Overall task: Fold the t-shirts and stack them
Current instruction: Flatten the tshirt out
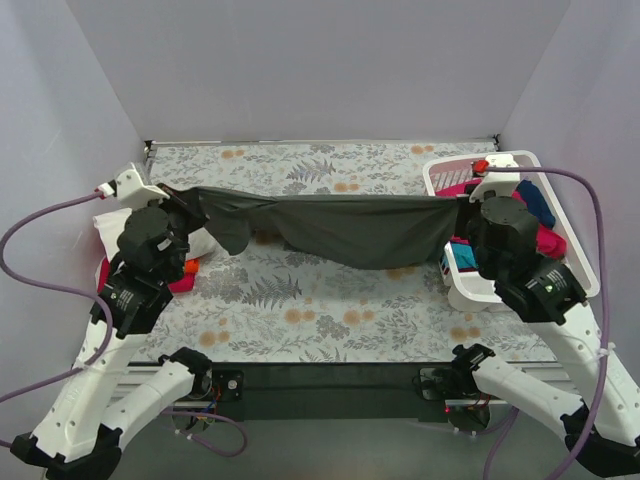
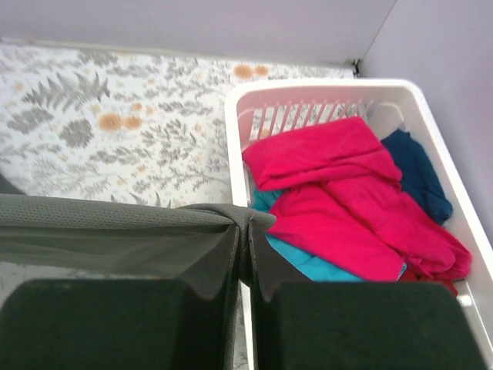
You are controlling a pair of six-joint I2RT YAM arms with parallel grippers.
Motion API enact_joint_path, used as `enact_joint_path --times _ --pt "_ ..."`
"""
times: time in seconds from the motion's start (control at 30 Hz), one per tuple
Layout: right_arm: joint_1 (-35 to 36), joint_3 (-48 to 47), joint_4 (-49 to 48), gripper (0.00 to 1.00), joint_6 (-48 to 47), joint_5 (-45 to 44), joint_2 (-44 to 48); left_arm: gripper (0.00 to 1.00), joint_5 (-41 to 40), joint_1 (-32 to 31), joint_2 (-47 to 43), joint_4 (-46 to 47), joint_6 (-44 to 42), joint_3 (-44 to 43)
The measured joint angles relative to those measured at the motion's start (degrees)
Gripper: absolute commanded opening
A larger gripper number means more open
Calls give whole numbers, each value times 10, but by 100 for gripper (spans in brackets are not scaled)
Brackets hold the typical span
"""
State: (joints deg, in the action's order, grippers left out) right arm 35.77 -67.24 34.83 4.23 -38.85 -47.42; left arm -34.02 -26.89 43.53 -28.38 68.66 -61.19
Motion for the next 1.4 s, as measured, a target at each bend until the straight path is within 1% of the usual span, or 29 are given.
enact_joint_path --times 0.13,0.23,0.37,0.43,0.5,0.57,0.63,0.73,0.83,0.93,1.0,1.17,1.27,1.4 --pt "0 -47 -7 1 -9 3 -5 0 11 0 33 6 -26 -82" --pt "0 -61 -30 1 -19 14 -42 0 35 10 101 23 -45 -126" --pt "-19 -102 -58 1 -43 49 -163 0 113 61 223 43 -63 -169" --pt "-36 -137 -66 1 -51 73 -232 0 167 105 294 43 -67 -195" --pt "-57 -187 -69 1 -61 96 -303 0 216 151 362 36 -70 -238" --pt "-74 -250 -65 1 -70 120 -361 0 254 184 425 19 -71 -307" --pt "-84 -323 -64 1 -80 133 -407 0 277 205 476 11 -76 -384" --pt "-91 -451 -66 1 -97 149 -464 0 312 211 529 -6 -85 -509" --pt "-91 -508 -70 1 -111 161 -471 0 339 210 528 -12 -92 -570" --pt "-90 -508 -80 1 -120 176 -449 0 363 207 489 -10 -96 -576" --pt "-90 -481 -83 1 -121 187 -425 0 376 207 448 -7 -97 -551" --pt "-83 -332 -84 1 -118 220 -309 0 410 207 311 -8 -92 -438" --pt "-71 -283 -73 1 -115 240 -239 0 425 207 261 -22 -90 -431" --pt "-60 -276 -66 1 -105 270 -149 0 448 207 198 -43 -90 -440"
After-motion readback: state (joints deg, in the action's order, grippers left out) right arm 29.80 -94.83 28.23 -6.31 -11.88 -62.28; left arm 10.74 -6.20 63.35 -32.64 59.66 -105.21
